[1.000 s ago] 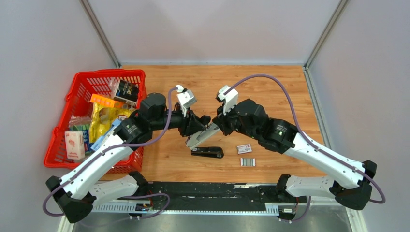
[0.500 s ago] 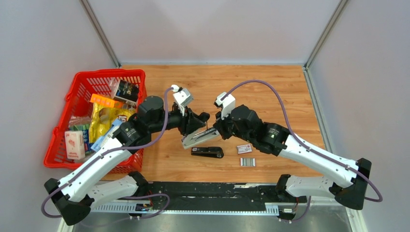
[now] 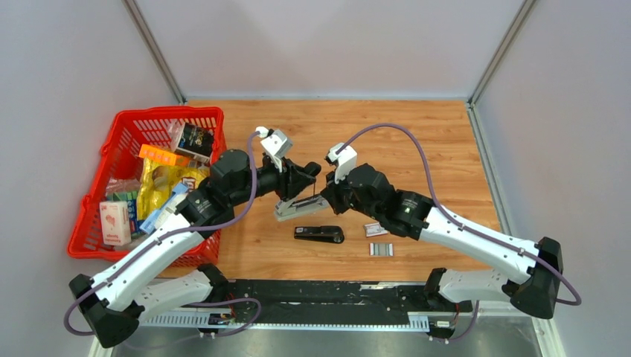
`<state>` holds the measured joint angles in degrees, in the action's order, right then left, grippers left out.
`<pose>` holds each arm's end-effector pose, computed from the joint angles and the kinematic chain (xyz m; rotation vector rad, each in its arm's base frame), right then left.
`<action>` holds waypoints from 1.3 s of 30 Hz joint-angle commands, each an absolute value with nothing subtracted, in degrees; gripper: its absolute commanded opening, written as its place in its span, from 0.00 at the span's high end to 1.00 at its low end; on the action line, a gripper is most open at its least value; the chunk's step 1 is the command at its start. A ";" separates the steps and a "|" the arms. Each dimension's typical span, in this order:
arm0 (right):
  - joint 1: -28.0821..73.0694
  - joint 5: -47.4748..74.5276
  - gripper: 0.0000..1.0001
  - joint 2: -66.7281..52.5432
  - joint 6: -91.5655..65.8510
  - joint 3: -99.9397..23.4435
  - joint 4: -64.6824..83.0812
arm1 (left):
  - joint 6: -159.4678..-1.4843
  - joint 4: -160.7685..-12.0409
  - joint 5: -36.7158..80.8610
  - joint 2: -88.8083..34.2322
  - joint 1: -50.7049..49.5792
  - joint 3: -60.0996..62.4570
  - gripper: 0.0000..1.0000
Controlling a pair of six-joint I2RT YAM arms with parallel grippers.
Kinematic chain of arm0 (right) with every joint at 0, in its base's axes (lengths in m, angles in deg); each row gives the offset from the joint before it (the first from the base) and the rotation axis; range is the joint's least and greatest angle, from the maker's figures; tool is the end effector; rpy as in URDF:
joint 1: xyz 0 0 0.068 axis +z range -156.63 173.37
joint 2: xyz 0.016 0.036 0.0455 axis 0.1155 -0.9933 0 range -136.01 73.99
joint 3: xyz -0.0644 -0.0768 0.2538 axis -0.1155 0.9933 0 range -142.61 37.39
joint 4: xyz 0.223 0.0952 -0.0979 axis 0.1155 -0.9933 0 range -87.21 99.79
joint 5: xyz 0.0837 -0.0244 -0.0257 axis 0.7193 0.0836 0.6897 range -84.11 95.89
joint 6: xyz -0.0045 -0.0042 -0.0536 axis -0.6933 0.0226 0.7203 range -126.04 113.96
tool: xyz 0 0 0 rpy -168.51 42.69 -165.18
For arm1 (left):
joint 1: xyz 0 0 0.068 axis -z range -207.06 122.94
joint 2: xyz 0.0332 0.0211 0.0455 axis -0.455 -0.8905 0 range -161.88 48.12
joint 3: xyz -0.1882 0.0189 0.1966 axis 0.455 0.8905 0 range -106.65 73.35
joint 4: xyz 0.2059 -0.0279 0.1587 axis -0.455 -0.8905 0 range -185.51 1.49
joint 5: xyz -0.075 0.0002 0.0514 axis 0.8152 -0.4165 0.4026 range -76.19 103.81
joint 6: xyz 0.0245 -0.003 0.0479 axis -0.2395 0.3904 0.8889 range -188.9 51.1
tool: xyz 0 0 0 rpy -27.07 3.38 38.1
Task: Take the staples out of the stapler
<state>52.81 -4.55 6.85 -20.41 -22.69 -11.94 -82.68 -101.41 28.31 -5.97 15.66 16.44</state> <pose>0.1395 0.2236 0.3337 -0.7058 1.9993 0.5973 0.1509 -0.1515 0.3804 0.6450 1.7201 -0.9291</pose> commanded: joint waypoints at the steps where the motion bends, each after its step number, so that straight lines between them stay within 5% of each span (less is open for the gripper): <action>1: 53.13 -3.96 1.00 5.52 -22.74 -21.76 -9.46 | -82.87 -87.21 22.43 -4.35 15.48 15.78 1.00; 39: 53.13 -3.08 1.00 0.51 -19.84 -15.26 3.90 | -85.16 -79.46 18.21 -4.88 15.48 17.89 1.00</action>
<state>52.59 -4.03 0.89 -20.74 -16.26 1.92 -83.81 -89.35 18.43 -5.49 15.66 19.09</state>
